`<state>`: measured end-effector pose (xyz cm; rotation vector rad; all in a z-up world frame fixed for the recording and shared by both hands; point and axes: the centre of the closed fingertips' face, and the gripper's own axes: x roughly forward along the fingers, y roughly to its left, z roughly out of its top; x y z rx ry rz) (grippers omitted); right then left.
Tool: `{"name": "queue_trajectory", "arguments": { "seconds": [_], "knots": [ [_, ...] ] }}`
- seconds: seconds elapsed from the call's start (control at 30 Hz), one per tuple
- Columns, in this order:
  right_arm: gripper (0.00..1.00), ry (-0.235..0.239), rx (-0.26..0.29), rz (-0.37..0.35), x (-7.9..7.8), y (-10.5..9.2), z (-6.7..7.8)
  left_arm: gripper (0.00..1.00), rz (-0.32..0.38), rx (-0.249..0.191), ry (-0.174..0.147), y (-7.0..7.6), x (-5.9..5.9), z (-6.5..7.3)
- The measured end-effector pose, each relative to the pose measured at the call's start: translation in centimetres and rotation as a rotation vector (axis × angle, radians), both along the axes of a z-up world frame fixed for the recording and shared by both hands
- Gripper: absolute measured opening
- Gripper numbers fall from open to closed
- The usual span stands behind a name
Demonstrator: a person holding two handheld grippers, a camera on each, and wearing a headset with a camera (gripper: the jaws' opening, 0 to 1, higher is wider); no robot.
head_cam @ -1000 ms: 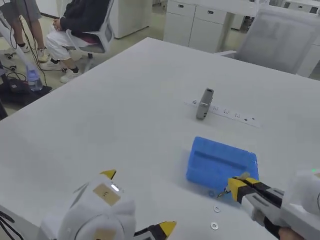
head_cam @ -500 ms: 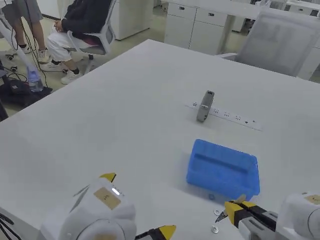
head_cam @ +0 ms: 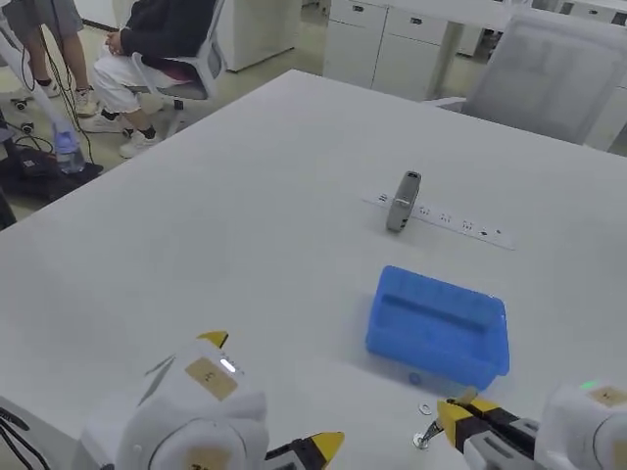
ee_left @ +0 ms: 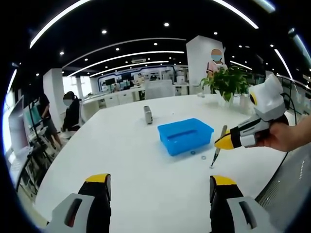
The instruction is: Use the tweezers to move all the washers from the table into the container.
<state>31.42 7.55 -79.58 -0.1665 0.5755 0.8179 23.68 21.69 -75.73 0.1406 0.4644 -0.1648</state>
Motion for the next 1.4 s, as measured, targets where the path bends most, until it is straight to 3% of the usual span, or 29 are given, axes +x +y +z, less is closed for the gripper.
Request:
{"name": "queue_trajectory", "arguments": {
  "seconds": [0.3, 0.5, 0.6, 0.73, 0.87, 1.1, 1.27, 1.4],
  "knots": [
    [0.01, -0.034, -0.010, 0.041, -0.7, 0.5, -0.1, 0.85, 0.001, -0.002, 0.002, 0.0, 0.0, 0.0],
    [0.01, -0.067, -0.036, 0.045, -0.3, 0.3, -0.2, 0.85, -0.003, -0.002, 0.005, -0.1, 0.0, -0.1],
    [0.01, -0.012, 0.011, 0.009, -0.2, 0.2, -0.2, 0.84, -0.002, -0.003, 0.004, 0.0, 0.0, -0.1],
    [0.00, -0.053, -0.024, 0.038, -0.4, 0.2, -0.1, 0.84, -0.002, 0.000, 0.006, 0.0, 0.0, -0.1],
    [0.00, -0.040, -0.027, 0.046, -0.5, 0.5, -0.1, 0.84, -0.006, 0.002, 0.011, -0.1, 0.0, -0.2],
    [0.00, -0.042, -0.089, 0.082, -0.2, 0.6, -0.1, 0.84, -0.011, 0.003, 0.015, -0.2, -0.1, -0.3],
    [0.01, -0.041, -0.031, 0.061, 0.8, 0.6, 1.8, 0.84, -0.010, 0.005, 0.015, -0.2, 0.0, -0.3],
    [0.01, -0.070, -0.005, 0.060, 1.9, 0.9, 3.9, 0.84, -0.004, -0.007, 0.006, -0.1, 0.0, -0.1]
  ]
}}
